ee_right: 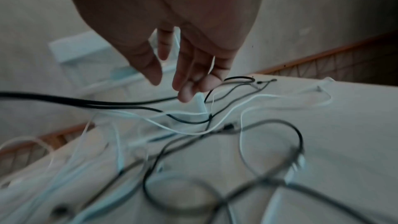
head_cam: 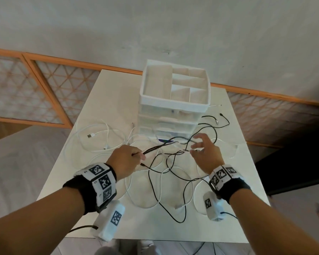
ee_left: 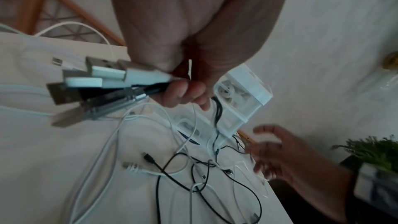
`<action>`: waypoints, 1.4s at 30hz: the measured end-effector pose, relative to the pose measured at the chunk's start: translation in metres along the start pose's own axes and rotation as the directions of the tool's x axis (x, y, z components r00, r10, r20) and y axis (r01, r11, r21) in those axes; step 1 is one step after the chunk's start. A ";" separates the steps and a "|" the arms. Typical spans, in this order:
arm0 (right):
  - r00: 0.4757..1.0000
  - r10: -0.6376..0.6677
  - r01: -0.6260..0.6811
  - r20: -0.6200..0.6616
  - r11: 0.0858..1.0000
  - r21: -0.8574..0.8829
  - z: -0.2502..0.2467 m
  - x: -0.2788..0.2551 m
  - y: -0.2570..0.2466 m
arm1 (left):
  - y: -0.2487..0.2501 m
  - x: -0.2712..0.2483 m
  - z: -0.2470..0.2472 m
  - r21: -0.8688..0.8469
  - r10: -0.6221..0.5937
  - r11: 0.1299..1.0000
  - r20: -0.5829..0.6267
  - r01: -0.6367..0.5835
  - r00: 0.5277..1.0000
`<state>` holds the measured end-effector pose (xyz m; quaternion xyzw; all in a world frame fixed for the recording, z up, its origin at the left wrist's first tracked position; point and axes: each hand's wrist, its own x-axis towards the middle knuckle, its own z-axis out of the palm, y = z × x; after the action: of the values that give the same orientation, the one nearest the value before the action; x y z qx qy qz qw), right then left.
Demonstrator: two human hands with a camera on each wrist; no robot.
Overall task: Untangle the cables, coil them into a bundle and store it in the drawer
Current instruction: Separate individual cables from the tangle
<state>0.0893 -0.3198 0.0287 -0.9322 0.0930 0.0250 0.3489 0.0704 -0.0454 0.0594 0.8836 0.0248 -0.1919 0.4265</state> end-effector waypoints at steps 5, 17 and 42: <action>0.969 0.092 0.008 0.231 0.917 -0.398 0.063 -0.028 0.026 | 0.007 0.001 -0.004 -0.067 0.015 0.998 0.064 -0.011 0.998; 0.974 -0.178 0.166 -0.137 0.982 -0.094 0.018 -0.017 -0.044 | 0.011 0.008 -0.033 -0.398 -0.006 0.916 0.107 0.048 0.994; 0.880 -0.244 0.388 -0.408 0.866 0.317 -0.055 -0.033 -0.172 | 0.028 -0.004 -0.065 -0.639 0.245 0.768 0.228 -0.045 0.942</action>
<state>0.0887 -0.2235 0.1852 -0.8351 0.0009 -0.2208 0.5038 0.0934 -0.0135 0.1184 0.6516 -0.0466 -0.2695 0.7075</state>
